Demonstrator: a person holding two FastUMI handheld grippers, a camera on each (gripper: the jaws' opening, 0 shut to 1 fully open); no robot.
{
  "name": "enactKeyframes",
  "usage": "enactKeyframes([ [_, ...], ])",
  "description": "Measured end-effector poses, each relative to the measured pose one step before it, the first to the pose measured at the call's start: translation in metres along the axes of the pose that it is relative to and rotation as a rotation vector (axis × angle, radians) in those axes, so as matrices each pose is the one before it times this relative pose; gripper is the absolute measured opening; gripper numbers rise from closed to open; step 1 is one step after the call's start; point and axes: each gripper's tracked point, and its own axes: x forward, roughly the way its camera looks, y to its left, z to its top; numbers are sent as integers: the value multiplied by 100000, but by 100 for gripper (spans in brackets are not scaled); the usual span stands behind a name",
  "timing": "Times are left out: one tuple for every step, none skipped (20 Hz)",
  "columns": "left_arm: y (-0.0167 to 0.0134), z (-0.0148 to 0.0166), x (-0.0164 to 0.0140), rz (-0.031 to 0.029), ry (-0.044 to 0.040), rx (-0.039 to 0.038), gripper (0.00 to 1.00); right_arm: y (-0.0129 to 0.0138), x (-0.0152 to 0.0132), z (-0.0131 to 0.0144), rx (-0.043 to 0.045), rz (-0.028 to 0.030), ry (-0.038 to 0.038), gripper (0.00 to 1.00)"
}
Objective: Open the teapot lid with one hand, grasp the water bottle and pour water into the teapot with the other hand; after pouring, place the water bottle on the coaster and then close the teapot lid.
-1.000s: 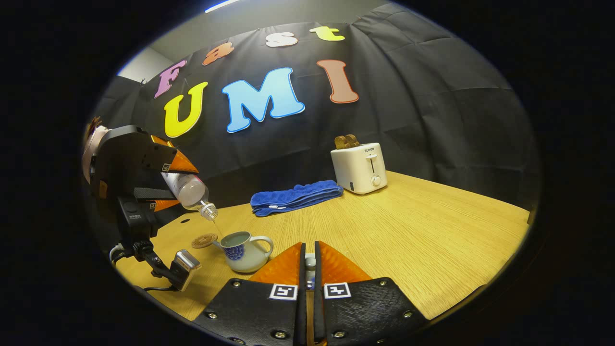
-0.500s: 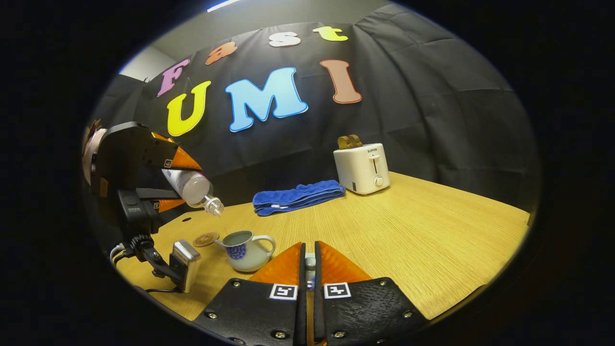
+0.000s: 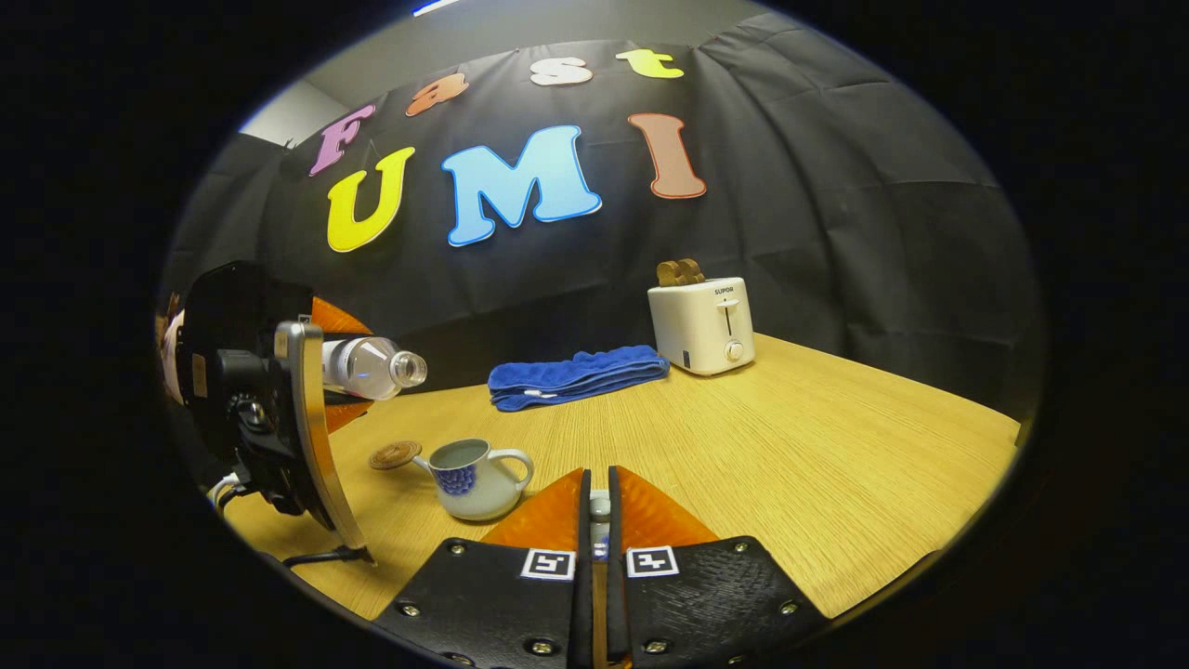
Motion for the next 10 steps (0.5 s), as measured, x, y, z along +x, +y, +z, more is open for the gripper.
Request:
enactKeyframes([
  [-251, -648, 190, 521, 229, -6970, 87, 97, 26, -125, -725, -233, 354, 6],
  [-249, -816, 296, 592, 122, -6604, 87, 58, 68, -67, -946, -278, 451, 6],
  [449, -739, 341, 1842, 287, -6838, 87, 24, 37, -76, -1088, -428, 364, 6],
  [266, -586, 326, 1105, -347, -6492, 87, 52, -11, 22, -1169, -443, 232, 6],
  [347, -635, 129, 1279, -141, -6843, 87, 82, 5, -46, -1163, -423, 71, 6],
  [264, -762, 306, 732, 34, -7499, 87, 31, 1, 26, -1120, -535, 99, 6],
  [284, -775, 286, 574, -164, -8268, 87, 19, 80, -96, -1000, -583, 213, 6],
  [320, -519, 193, 162, -300, -8330, 87, -33, 18, -69, -905, -677, 399, 6],
  [204, -635, 118, 325, -292, -7784, 87, -59, 68, -65, -798, -960, 347, 6],
  [308, -470, 39, 21, -445, -7381, 87, -26, -8, 1, -724, -985, 221, 6],
])
